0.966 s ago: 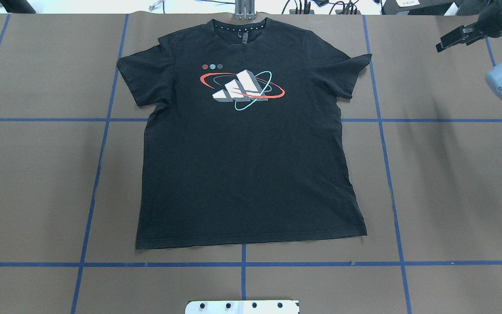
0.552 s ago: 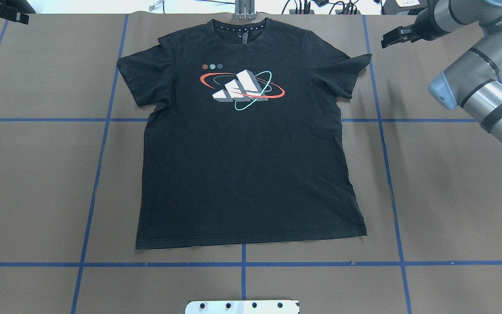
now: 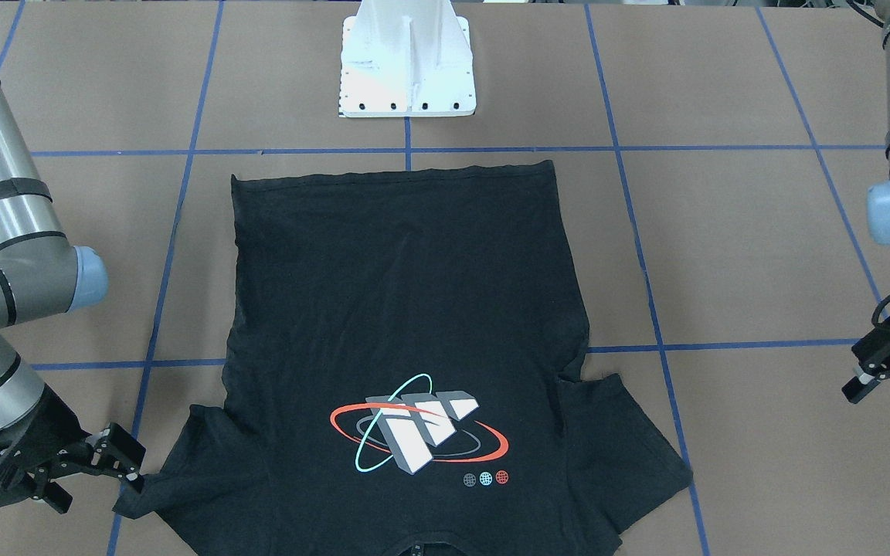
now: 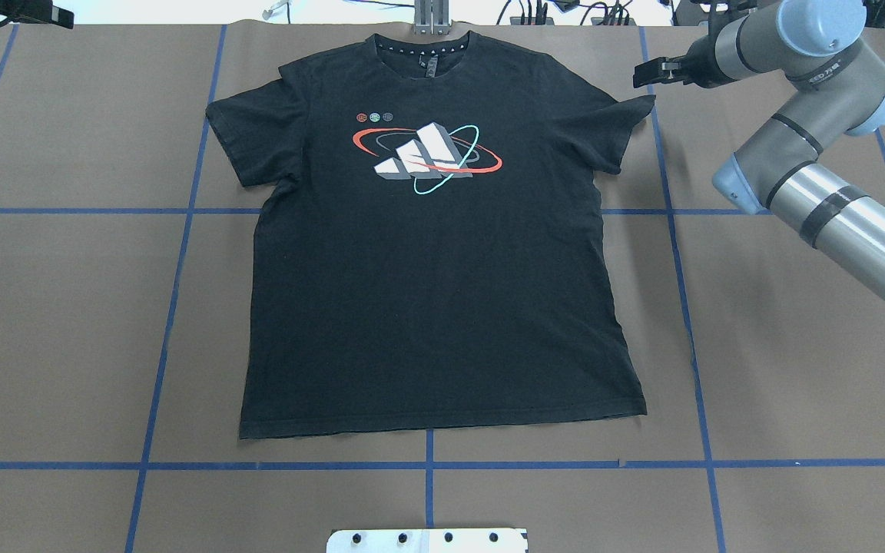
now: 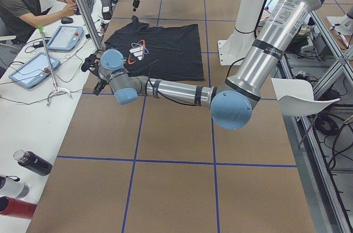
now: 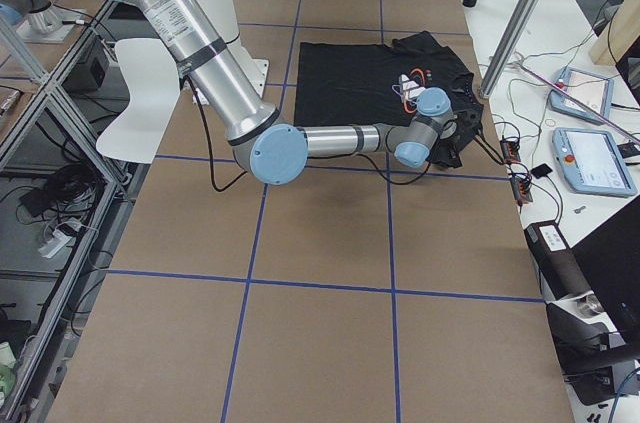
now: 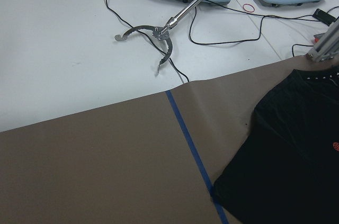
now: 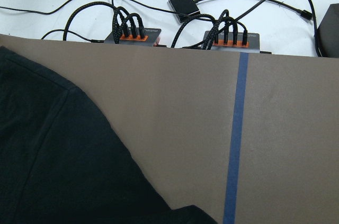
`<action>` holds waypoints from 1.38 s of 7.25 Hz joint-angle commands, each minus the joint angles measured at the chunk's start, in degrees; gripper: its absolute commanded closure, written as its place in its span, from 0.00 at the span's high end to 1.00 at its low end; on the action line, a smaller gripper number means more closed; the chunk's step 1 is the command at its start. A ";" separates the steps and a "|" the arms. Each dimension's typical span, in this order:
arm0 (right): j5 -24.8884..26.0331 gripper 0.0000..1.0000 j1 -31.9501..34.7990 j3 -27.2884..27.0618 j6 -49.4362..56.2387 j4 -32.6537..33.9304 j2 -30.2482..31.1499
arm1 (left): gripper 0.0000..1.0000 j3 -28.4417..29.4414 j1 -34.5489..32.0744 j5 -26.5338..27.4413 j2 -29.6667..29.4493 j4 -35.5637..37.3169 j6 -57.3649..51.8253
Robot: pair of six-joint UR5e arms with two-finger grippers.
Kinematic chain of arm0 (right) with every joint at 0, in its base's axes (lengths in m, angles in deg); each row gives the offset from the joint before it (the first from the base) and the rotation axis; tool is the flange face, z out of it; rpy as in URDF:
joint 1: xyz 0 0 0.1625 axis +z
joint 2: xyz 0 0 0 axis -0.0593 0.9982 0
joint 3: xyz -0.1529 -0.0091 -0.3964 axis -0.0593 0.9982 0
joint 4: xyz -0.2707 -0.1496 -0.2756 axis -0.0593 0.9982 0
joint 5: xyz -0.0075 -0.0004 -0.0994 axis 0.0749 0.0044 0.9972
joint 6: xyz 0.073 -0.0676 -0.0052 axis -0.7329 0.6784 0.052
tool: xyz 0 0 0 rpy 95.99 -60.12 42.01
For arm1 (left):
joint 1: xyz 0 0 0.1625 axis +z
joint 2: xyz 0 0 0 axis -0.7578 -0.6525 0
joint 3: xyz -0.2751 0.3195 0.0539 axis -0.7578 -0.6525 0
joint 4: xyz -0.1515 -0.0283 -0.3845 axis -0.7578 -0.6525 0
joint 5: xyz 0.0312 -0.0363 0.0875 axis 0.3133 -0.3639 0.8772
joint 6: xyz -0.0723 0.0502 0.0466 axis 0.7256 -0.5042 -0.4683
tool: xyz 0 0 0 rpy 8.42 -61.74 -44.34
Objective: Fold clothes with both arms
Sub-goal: 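Move the right gripper toward the shirt's sleeve farthest from the robot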
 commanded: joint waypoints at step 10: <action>2.60 0.00 -2.55 6.44 -1.07 -2.06 -2.92 | 1.00 -0.10 0.81 0.09 -0.53 -0.22 0.55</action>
